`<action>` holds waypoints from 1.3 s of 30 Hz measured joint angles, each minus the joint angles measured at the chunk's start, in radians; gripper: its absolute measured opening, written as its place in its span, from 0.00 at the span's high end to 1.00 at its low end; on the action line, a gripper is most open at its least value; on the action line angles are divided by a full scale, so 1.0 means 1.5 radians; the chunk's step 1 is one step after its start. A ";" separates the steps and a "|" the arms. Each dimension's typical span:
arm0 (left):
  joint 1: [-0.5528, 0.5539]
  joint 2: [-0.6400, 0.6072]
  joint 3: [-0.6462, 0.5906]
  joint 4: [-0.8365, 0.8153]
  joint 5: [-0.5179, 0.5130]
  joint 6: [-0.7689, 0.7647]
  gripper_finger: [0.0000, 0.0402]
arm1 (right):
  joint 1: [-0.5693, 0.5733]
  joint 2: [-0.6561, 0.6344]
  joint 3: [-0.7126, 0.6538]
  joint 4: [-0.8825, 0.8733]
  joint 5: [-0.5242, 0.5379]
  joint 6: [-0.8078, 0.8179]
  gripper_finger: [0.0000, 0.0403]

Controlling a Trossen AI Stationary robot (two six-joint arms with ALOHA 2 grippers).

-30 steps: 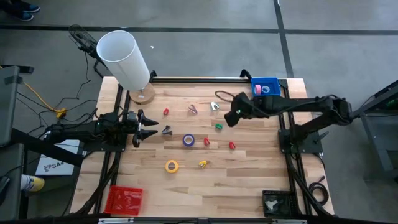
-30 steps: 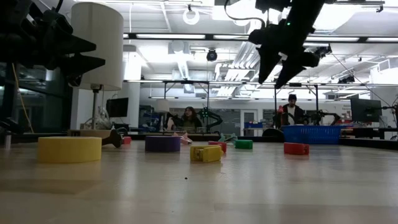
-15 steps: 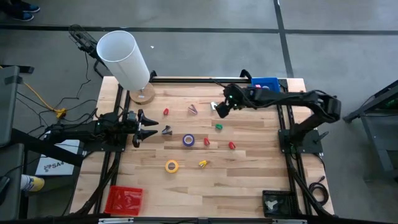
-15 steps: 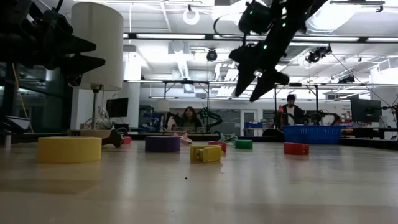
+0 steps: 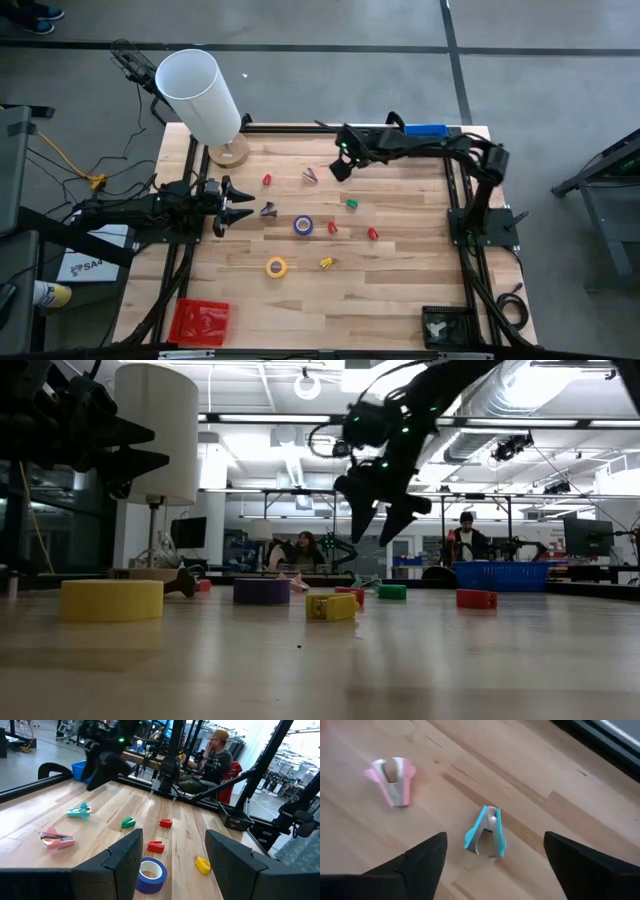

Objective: Pick and place Stapler, Stapler remover, tape
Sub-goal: Put the blue staple remover into the black bin

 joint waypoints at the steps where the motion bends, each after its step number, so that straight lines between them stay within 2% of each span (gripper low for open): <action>1: 0.000 0.000 0.000 0.000 0.000 0.000 0.47 | -0.003 0.020 0.027 -0.024 -0.005 0.000 0.17; 8: 0.000 0.000 0.000 0.000 0.000 0.000 0.47 | -0.023 0.156 0.211 -0.178 -0.062 0.000 0.07; 15: 0.000 0.000 0.000 0.000 0.000 0.000 0.47 | -0.042 0.239 0.311 -0.268 -0.070 -0.005 0.06; 19: 0.000 0.000 0.000 0.000 0.000 0.000 0.47 | -0.048 0.267 0.325 -0.280 -0.108 -0.005 0.06; 29: 0.000 0.000 0.000 0.000 0.000 0.000 0.47 | -0.048 0.283 0.320 -0.309 -0.137 -0.001 0.07; 39: 0.000 0.000 0.000 0.000 0.000 0.000 0.47 | -0.055 0.283 0.320 -0.318 -0.140 0.000 0.20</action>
